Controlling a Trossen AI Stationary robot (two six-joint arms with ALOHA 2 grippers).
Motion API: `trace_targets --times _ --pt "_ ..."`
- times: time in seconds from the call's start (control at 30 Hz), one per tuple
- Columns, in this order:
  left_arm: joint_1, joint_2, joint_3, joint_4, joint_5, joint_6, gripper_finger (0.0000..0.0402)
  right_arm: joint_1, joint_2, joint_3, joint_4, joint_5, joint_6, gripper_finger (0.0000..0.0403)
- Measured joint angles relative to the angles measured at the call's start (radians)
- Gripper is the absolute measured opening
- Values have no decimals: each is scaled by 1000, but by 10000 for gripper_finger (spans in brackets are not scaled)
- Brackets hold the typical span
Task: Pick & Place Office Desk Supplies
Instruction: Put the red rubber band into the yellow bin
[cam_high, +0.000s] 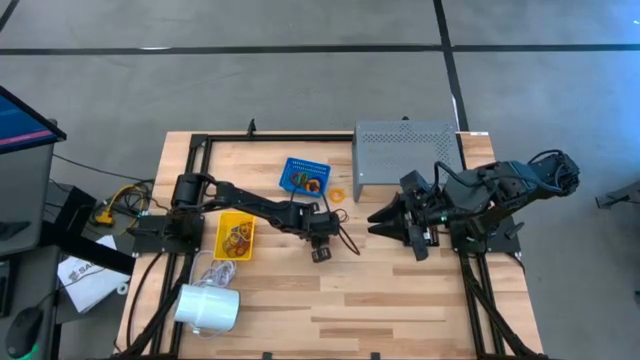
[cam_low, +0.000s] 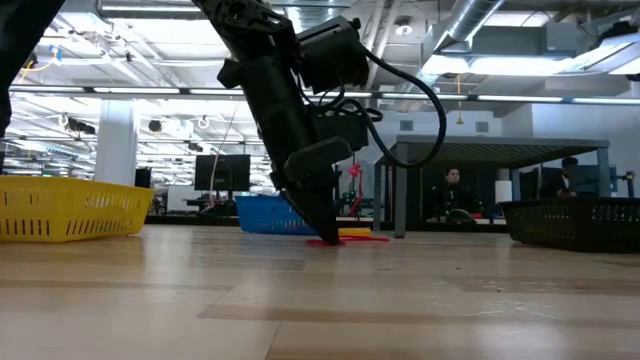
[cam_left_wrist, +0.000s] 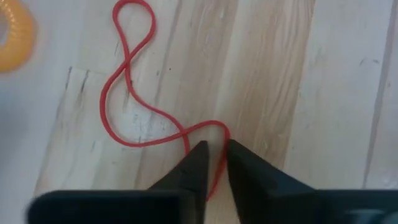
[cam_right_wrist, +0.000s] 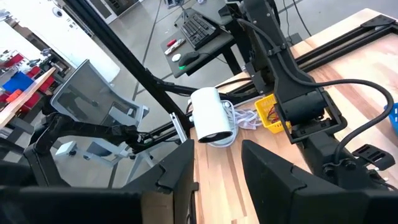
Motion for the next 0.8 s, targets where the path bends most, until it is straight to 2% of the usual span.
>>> trace_targets --times 0.07,0.13,0.8 --pt "2 0 0 0 10 20 21 0 0 0 0 0 0 131" --pt "4 0 0 0 23 32 7 0 0 0 0 1 -1 131" --pt "6 -53 -6 -88 45 38 0 25 0 0 -3 1 -11 131"
